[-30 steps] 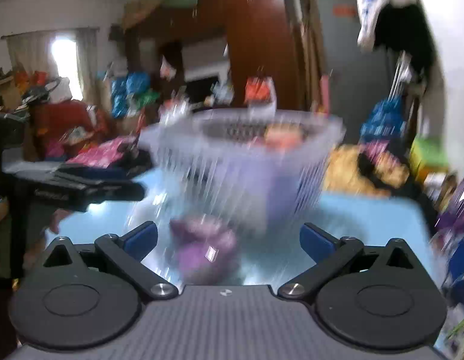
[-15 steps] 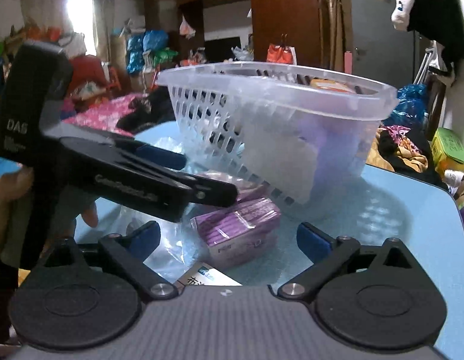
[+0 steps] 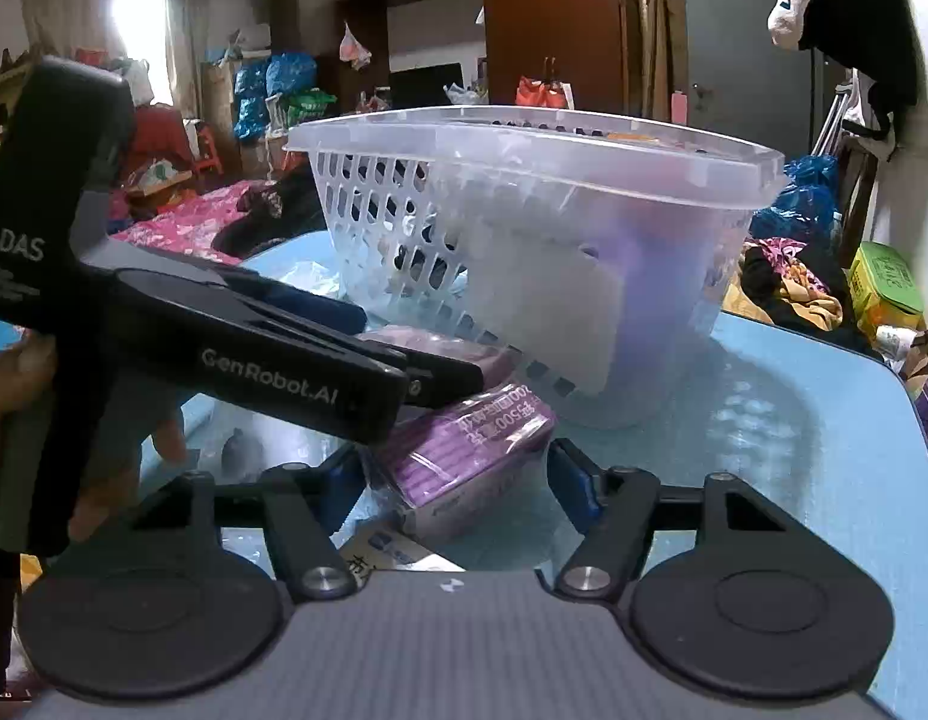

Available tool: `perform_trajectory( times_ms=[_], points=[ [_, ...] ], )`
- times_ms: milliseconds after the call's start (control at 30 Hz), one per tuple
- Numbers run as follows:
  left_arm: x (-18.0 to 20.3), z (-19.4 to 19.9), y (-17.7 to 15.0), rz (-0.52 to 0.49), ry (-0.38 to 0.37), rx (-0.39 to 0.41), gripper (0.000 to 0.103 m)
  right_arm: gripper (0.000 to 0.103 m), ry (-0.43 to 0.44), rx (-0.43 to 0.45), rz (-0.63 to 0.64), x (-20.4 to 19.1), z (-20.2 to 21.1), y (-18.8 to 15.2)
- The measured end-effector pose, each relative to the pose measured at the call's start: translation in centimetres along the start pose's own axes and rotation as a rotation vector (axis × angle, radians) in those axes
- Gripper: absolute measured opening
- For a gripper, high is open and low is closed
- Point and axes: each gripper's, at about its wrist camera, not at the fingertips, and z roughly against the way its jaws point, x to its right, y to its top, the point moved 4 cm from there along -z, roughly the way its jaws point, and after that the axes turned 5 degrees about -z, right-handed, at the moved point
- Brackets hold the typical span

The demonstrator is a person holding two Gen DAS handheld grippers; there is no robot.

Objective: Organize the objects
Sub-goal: 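Grasp a purple box with the left gripper while the right grasps the striped purple box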

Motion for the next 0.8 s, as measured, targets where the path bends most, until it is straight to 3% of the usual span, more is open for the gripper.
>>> perform_trajectory(
  times_ms=[133, 367, 467, 567, 667, 700, 800],
  points=[
    [0.1, 0.1, 0.0, 0.021, -0.049, 0.009, 0.077, 0.068, 0.005, 0.021, -0.005, 0.4, 1.2, 0.1],
    [0.7, 0.2, 0.0, 0.0, -0.031, 0.021, 0.077, 0.068, -0.005, 0.041, -0.032, 2.0, 2.1, 0.1],
    [1.0, 0.4, 0.1, -0.014, -0.022, 0.036, 0.072, 0.068, -0.003, 0.058, -0.047, 2.8, 2.6, 0.3],
    [1.3, 1.2, 0.1, -0.018, -0.021, 0.069, 0.064, 0.068, 0.0, 0.078, -0.056, 3.3, 3.3, 0.4],
    [1.0, 2.2, 0.3, -0.017, -0.035, 0.103, 0.048, 0.068, 0.004, 0.1, -0.063, 3.5, 4.1, 0.5],
    [0.8, 2.3, 0.4, -0.014, -0.033, 0.103, 0.032, 0.068, 0.006, 0.104, -0.064, 3.5, 4.2, 0.5],
    [0.6, 1.7, 0.4, -0.012, -0.059, 0.069, 0.03, 0.068, 0.005, 0.11, -0.068, 3.7, 4.3, 0.7]
  ],
)
